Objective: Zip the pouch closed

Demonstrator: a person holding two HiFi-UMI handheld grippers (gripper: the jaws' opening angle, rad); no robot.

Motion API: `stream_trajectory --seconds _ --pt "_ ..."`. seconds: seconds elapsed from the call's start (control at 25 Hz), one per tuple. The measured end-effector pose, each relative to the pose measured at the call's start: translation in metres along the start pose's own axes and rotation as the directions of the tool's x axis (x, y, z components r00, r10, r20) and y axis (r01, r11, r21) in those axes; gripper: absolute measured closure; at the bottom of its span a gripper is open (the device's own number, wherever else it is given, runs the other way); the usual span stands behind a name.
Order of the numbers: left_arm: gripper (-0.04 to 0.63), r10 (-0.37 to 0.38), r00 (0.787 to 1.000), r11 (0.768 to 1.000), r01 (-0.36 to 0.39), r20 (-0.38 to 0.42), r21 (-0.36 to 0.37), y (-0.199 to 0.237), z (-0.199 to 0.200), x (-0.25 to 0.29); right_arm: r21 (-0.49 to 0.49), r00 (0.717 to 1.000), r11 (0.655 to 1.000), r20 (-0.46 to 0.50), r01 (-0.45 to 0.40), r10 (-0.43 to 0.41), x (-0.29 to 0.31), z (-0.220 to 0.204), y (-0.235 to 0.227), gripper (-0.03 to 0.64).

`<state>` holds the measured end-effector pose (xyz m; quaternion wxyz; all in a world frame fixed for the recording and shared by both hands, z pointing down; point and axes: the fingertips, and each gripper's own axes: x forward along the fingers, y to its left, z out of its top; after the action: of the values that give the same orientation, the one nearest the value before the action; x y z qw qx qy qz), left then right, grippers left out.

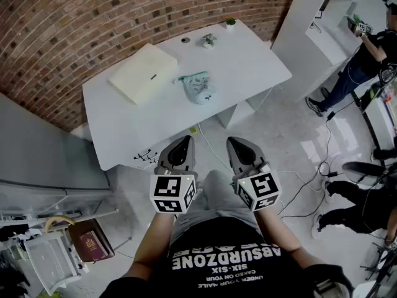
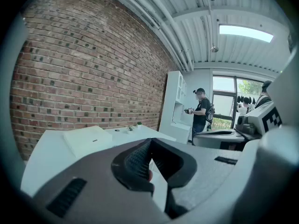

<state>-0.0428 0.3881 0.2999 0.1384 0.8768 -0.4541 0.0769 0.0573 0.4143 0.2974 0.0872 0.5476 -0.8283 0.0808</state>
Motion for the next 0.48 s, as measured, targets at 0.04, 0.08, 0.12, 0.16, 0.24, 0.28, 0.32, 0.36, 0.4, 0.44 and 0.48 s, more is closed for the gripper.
stream_trajectory --seconds 0.04,0.08,0.12,0.16,0.24,0.28,0.32,0.36,0.4,0.44,0.48 --pt "0.589 -0.003 1.000 1.000 0.003 -0.002 0.000 0.001 -0.001 0.002 0.006 1.000 1.000 -0.004 0.001 -0.001 0.002 -0.002 -0.002 0.618" --pt "0.589 -0.005 1.000 1.000 0.005 -0.003 0.000 0.001 -0.001 0.005 0.011 1.000 1.000 -0.007 0.003 -0.003 0.004 -0.005 -0.004 0.618" --pt "0.589 -0.008 1.000 1.000 0.008 -0.004 0.001 0.002 -0.002 0.007 0.016 1.000 1.000 -0.009 0.005 -0.005 0.006 -0.006 -0.005 0.618" --pt "0.589 -0.011 1.000 1.000 0.011 -0.005 0.001 0.003 -0.002 0.010 0.020 1.000 1.000 -0.009 0.007 -0.007 0.009 -0.008 -0.006 0.618" --pt "0.589 -0.015 1.000 1.000 0.015 -0.009 0.002 0.007 -0.003 0.015 0.026 1.000 1.000 -0.007 0.007 -0.007 0.014 -0.008 -0.007 0.618" --pt "0.589 -0.017 1.000 1.000 0.017 -0.011 0.003 0.008 -0.003 0.018 0.028 1.000 1.000 -0.006 0.005 -0.005 0.017 -0.009 -0.007 0.618" --pt "0.589 -0.019 1.000 1.000 0.019 -0.013 0.004 0.010 -0.002 0.021 0.027 1.000 1.000 -0.006 0.003 -0.003 0.019 -0.009 -0.008 0.618" --pt "0.589 -0.021 1.000 1.000 0.021 -0.014 0.005 0.012 -0.001 0.024 0.026 1.000 1.000 -0.006 0.002 -0.002 0.022 -0.008 -0.009 0.617" --pt "0.589 -0.023 1.000 1.000 0.023 -0.014 0.007 0.014 0.001 0.027 0.025 1.000 1.000 -0.007 0.001 -0.001 0.026 -0.008 -0.011 0.617" --pt "0.589 -0.024 1.000 1.000 0.024 -0.012 0.008 0.016 0.004 0.031 0.026 1.000 1.000 -0.009 0.000 0.001 0.030 -0.006 -0.013 0.618" --pt "0.589 -0.024 1.000 1.000 0.024 -0.010 0.008 0.020 0.007 0.035 0.030 1.000 1.000 -0.011 -0.003 0.004 0.035 -0.005 -0.015 0.618"
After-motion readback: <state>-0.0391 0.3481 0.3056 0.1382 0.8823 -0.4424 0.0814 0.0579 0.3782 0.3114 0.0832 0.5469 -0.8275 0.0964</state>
